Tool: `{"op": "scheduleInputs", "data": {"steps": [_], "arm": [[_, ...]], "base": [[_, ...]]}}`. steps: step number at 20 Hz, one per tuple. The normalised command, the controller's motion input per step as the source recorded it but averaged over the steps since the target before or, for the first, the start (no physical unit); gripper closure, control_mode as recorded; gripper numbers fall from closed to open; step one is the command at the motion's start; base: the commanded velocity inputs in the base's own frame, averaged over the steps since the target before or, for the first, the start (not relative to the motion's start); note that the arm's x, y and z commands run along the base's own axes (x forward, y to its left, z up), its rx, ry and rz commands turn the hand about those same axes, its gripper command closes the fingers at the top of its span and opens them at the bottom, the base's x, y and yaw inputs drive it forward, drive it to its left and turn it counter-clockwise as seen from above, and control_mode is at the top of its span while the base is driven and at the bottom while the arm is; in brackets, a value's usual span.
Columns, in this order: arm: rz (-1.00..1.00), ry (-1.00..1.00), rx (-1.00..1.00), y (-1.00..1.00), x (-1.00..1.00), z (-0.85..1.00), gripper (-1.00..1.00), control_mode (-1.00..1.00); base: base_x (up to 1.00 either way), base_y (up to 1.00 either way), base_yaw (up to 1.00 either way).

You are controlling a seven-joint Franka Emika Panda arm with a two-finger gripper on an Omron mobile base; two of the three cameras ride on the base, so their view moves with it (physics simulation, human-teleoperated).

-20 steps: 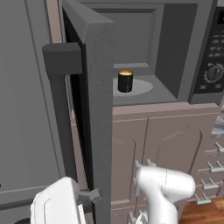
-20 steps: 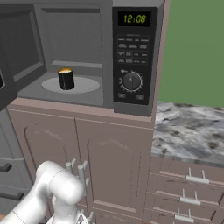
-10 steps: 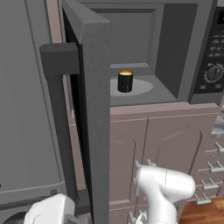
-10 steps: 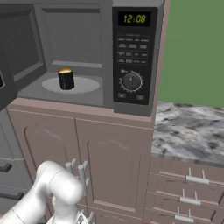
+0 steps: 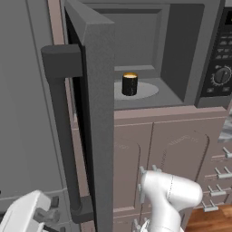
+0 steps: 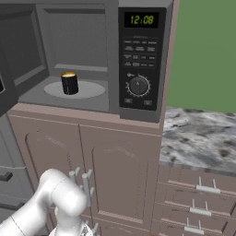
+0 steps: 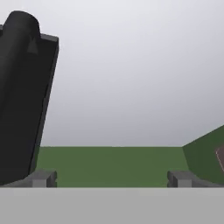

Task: Pick the mug from the counter and place it inside the microwave. Then close the microwave.

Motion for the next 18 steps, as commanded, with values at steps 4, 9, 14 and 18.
{"op": "scheduleInputs", "data": {"steps": [4, 9, 14, 18], "arm": [[0.04, 0.24, -0.06, 0.43, 0.48, 0.0, -1.0, -1.0], [0.17, 0.24, -0.01, 0.27, 0.37, 0.0, -1.0, -1.0], [0.32, 0.13, 0.0, 0.03, 0.3, 0.0, -1.0, -1.0], [0.08, 0.01, 0.0, 0.0, 0.26, -0.01, -1.0, -1.0]], "base": [[0.0, 0.0, 0.0], [0.0, 0.0, 0.0], [0.0, 0.0, 0.0], [0.0, 0.0, 0.0]]}}
